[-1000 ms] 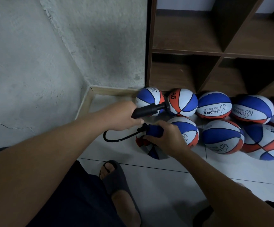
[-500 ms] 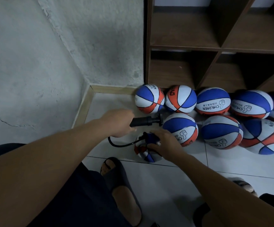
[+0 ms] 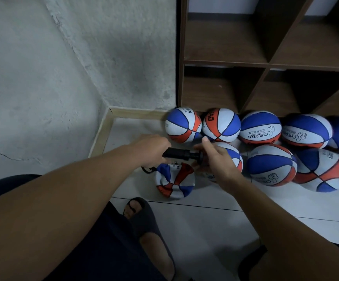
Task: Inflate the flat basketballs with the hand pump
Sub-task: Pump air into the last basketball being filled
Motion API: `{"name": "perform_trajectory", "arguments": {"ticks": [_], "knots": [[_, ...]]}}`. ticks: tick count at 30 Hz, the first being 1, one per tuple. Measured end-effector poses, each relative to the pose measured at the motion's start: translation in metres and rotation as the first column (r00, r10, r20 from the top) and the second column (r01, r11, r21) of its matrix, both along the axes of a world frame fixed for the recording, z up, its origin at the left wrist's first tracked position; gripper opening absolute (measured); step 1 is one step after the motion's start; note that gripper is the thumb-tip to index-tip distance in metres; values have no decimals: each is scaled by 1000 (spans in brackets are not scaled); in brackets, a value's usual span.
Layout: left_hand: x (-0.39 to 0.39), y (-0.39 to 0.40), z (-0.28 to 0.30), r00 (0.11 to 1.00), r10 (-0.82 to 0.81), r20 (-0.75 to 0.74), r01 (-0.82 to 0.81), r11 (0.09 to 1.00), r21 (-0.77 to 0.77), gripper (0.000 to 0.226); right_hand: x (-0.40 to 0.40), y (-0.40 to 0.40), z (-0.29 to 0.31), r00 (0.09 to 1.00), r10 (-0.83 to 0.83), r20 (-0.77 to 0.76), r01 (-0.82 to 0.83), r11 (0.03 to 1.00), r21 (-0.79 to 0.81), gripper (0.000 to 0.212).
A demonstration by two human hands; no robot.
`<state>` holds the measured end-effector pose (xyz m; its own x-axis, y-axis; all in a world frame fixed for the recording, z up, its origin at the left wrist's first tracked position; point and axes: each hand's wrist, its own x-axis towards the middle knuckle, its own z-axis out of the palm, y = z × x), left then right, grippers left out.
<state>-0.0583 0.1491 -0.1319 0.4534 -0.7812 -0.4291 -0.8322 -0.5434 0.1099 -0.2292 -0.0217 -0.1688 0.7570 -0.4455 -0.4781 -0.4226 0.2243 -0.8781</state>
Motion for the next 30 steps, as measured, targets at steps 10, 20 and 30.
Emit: {"name": "perform_trajectory", "arguments": {"ticks": [10, 20, 30], "knots": [[4, 13, -1, 992, 100, -82, -100, 995, 3, 37, 2, 1, 8, 993, -110, 34, 115, 912, -394, 20], [3, 5, 12, 989, 138, -51, -140, 989, -35, 30, 4, -17, 16, 968, -245, -52, 212, 912, -352, 37], [-15, -26, 20, 991, -41, 130, 47, 998, -40, 20, 12, 21, 12, 984, -177, -12, 163, 927, -337, 29]]}}
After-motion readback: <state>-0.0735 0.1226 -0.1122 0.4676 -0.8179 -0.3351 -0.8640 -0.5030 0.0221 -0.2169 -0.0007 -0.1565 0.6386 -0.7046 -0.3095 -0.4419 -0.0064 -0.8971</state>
